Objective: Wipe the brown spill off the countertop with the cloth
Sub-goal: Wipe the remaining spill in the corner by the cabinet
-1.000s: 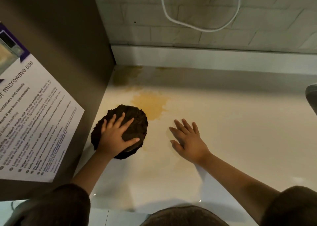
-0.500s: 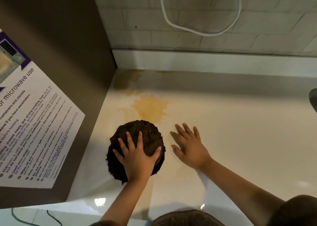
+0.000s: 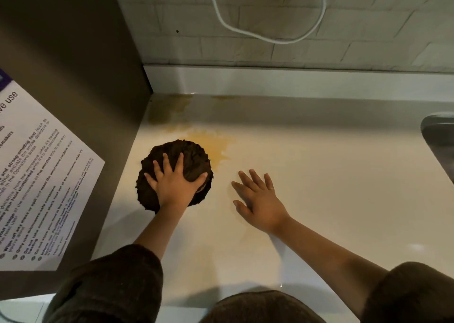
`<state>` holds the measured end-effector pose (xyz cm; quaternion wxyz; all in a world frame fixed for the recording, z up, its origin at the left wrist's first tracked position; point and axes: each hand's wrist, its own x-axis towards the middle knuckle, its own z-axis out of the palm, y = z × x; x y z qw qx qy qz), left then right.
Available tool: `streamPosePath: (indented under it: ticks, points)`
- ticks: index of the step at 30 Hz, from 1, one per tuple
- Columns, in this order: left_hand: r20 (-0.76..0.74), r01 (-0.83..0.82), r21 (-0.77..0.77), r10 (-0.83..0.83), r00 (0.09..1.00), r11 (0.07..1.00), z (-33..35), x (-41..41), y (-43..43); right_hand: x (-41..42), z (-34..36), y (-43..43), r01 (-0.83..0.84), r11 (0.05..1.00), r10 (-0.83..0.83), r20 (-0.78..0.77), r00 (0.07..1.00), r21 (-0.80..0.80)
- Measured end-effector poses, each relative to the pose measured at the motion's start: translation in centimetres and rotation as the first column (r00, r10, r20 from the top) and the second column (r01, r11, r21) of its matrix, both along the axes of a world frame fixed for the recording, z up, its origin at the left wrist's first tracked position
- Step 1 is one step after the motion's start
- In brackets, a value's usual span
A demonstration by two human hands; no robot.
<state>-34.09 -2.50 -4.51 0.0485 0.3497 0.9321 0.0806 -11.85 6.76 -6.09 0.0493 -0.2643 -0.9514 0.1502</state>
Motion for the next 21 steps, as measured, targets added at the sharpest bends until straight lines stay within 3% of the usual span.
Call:
streamPosePath:
  ticks: [7, 14, 18, 21]
  points:
    - [-0.069, 0.160, 0.022, -0.158, 0.985, 0.987, -0.6, 2.1, -4.2, 0.0, 0.2, 0.0, -0.009, 1.000, 0.009, -0.019, 1.000, -0.012]
    - [-0.037, 0.080, 0.002, -0.080, 0.996, 0.997, -1.0, 10.2, -7.6, -0.1, -0.1, 0.0, 0.043, 0.987, -0.071, -0.186, 0.980, -0.152]
    - [-0.024, 0.091, 0.006, -0.091, 0.996, 0.996, -1.1, 13.0, -7.7, 0.0, 1.3, 0.0, 0.114, 0.908, -0.293, -0.415, 0.861, -0.403]
    - [-0.033, 0.100, -0.003, -0.100, 0.994, 0.995, -1.0, 12.9, -6.1, 0.5, 1.9, 0.4, 0.115, 0.837, -0.412, -0.477, 0.776, -0.535]
